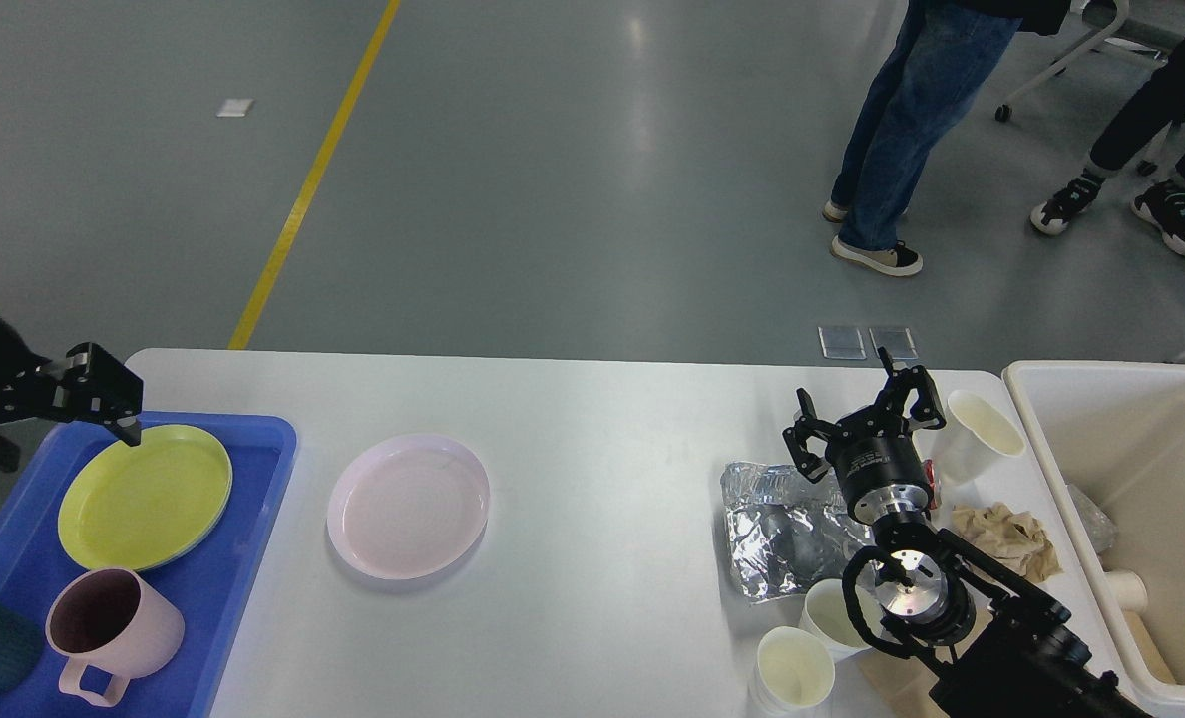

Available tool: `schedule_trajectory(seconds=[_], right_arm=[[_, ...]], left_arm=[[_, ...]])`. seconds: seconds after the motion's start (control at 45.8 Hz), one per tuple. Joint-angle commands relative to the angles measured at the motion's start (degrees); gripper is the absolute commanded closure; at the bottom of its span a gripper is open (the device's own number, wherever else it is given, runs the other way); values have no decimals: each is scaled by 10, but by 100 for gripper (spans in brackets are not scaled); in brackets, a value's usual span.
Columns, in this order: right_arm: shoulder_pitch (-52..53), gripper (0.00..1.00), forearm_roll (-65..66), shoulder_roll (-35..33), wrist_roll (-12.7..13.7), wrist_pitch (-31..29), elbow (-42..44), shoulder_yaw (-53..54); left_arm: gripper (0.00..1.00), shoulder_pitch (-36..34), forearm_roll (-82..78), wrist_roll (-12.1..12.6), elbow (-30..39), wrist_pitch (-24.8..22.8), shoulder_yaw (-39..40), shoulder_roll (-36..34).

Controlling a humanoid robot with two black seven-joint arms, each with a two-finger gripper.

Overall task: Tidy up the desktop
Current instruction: 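Raise the left gripper and move it toward the pink plate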

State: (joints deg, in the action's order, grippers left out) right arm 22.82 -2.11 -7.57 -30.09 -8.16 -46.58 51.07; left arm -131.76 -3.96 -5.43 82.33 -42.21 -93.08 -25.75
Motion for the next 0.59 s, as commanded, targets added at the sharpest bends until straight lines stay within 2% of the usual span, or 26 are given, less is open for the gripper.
schedule_trajectory(seconds=[0.0,0.131,0.219,0.568], right_arm=[[0,0,0,0,-1,1,0,-1],[-1,0,0,0,-1,0,0,0],[0,0,0,0,-1,0,1,0],[-1,0,0,0,-1,1,0,0]], left_arm=[[5,-60,87,2,37,-3,-3,104],[5,-138,157,3,92,-3,7,167],[5,-163,197,3,107,-3,11,181],[4,-122,223,6,105,7,10,179]])
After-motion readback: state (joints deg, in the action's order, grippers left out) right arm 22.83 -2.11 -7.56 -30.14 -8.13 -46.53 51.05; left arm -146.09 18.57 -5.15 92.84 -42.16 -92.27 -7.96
